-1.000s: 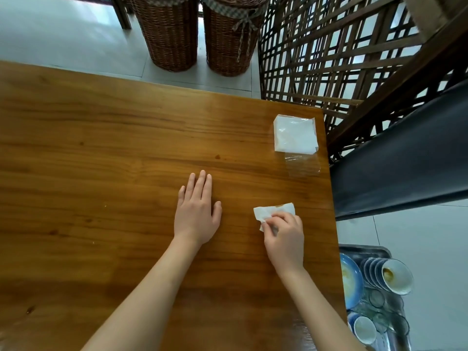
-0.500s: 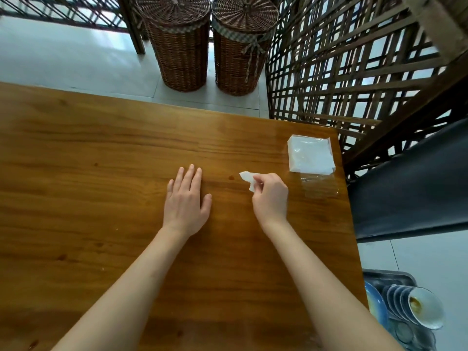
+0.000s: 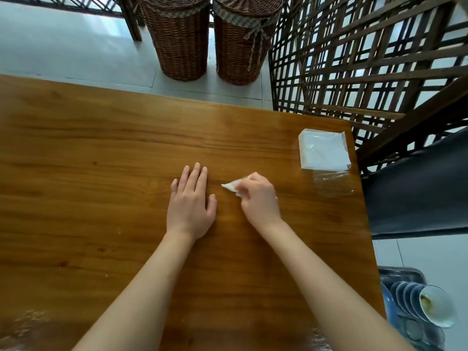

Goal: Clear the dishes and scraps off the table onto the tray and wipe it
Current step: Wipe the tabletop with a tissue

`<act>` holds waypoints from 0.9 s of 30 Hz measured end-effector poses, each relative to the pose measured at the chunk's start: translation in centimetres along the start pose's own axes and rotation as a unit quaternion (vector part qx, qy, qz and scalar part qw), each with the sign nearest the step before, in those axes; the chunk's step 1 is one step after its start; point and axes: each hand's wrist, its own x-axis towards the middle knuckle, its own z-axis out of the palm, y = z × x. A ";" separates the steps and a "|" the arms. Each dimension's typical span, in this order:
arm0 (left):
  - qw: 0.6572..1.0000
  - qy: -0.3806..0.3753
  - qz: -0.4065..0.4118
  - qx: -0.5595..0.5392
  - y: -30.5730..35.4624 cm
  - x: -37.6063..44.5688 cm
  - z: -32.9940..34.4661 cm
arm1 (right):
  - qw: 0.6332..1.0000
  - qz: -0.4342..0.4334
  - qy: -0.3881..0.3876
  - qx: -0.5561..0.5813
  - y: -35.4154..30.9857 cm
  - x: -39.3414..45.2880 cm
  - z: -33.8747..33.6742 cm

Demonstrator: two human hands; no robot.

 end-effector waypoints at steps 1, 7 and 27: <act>1.000 0.000 0.001 -0.003 0.0 0.0 0.0 | 1.000 0.015 0.010 -0.007 0.9 -0.1 -0.7; 1.000 0.005 0.001 -0.004 -0.1 0.0 0.0 | 0.989 0.123 0.079 0.005 1.2 4.8 -1.3; 1.000 -0.002 -0.003 0.001 -0.1 -0.2 -0.1 | 0.999 0.033 0.025 0.005 0.1 -4.4 -0.3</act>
